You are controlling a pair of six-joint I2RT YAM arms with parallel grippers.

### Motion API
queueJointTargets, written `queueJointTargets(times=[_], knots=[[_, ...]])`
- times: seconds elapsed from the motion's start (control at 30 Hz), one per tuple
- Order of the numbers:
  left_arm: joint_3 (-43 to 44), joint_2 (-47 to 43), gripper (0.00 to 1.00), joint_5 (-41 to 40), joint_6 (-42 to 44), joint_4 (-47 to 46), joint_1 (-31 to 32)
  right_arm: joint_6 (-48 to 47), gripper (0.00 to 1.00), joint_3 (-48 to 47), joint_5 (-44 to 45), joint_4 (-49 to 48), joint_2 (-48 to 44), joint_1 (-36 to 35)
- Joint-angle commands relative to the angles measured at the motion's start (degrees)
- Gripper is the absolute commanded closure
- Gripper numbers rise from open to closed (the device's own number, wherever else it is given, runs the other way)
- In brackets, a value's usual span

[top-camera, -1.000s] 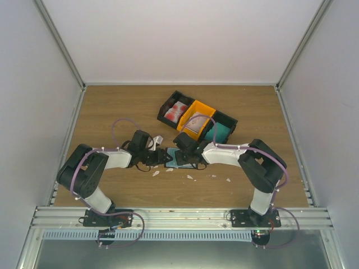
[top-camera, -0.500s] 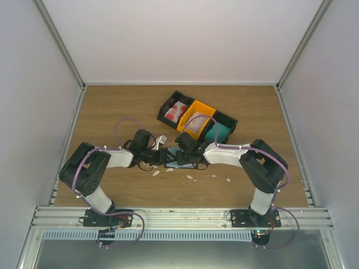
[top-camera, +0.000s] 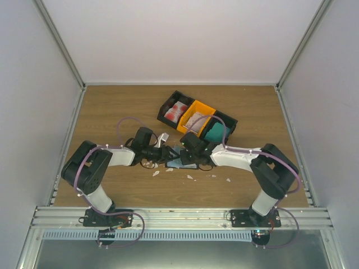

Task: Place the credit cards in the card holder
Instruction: Turn over the card slot in the card holder.

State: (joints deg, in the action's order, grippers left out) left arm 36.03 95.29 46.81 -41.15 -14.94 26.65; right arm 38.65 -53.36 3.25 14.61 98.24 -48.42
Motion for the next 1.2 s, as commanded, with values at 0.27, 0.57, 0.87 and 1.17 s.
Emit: queueJointTargets(times=[0.27,0.57,0.87,1.17], knots=[[5.86,2.65,0.48,-0.75,4.58,3.27,2.87,2.53,0.78,4.85,10.40,2.94,-15.36,5.61],[11.19,6.38,0.36,-1.62,5.95,5.01,7.92,0.96,0.74,7.92,12.81,5.06,-23.46,10.69],[12.57,8.54,0.32,-7.30,6.34,5.74,8.59,-3.11,0.68,6.49,12.42,6.52,-26.22,11.80],[7.12,-8.86,0.27,-24.83,5.03,9.00,7.78,-23.68,0.43,-7.88,3.78,8.35,-19.15,12.69]])
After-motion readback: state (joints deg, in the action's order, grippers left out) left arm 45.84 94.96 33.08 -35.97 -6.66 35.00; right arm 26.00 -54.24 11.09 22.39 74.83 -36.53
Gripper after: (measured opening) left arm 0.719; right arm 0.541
